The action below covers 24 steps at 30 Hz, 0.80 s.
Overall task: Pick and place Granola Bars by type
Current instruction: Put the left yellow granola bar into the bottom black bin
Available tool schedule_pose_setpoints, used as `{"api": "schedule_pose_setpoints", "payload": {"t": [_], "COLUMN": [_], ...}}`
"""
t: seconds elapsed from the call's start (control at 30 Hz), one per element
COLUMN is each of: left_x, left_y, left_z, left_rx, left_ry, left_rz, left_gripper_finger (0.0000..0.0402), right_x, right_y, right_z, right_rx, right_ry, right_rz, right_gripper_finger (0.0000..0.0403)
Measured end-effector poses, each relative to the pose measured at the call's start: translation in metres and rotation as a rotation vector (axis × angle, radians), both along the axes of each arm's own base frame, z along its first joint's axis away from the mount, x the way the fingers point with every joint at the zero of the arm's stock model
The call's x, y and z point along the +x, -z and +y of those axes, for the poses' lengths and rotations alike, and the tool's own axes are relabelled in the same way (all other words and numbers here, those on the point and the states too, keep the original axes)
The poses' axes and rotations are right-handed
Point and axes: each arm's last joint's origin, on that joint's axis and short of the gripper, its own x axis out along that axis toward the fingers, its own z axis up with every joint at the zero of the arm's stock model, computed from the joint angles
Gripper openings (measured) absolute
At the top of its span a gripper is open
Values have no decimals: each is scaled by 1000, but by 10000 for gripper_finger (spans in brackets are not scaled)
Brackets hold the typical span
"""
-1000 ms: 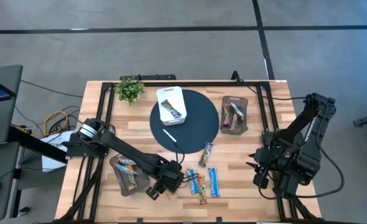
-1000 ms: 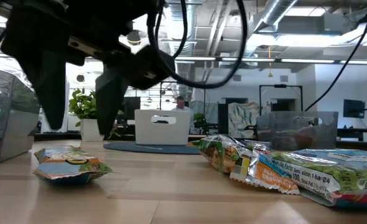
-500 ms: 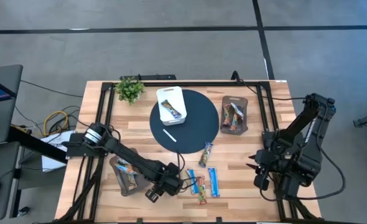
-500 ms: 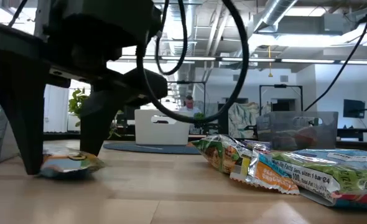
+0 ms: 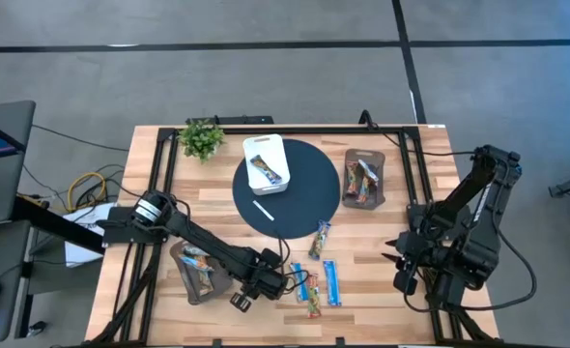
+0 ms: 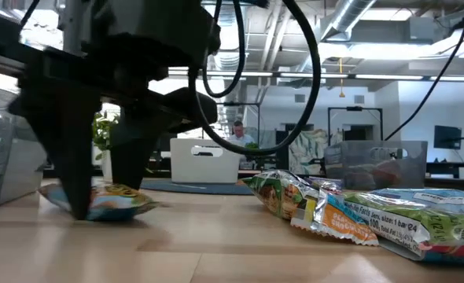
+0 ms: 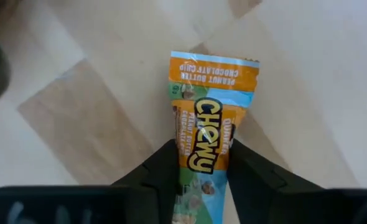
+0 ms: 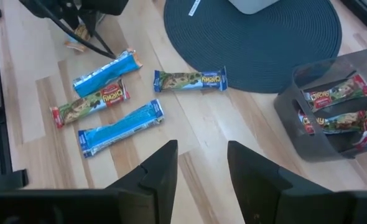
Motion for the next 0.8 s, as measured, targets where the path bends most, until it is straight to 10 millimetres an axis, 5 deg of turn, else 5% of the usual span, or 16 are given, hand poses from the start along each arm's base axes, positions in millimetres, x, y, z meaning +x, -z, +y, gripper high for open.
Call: {"api": "schedule_pose_setpoints", "payload": {"t": [0.33,0.6,0.8], "left_x": [16,44,37], "left_y": [-11,-63,-100], "left_z": [13,38,52], "left_rx": [41,82,135], "left_ry": [-126,-236,-256], "left_rz": [-55,-125,2], "left_gripper_finger": [100,86,83], "right_x": [0,0,0], "right_y": [0,-1,-1], "right_z": [0,-1,-1], "right_rx": [-7,-34,-37], "right_ry": [-5,-12,-14], "right_rz": [0,-21,-26], "right_gripper_finger": [134,134,134]}}
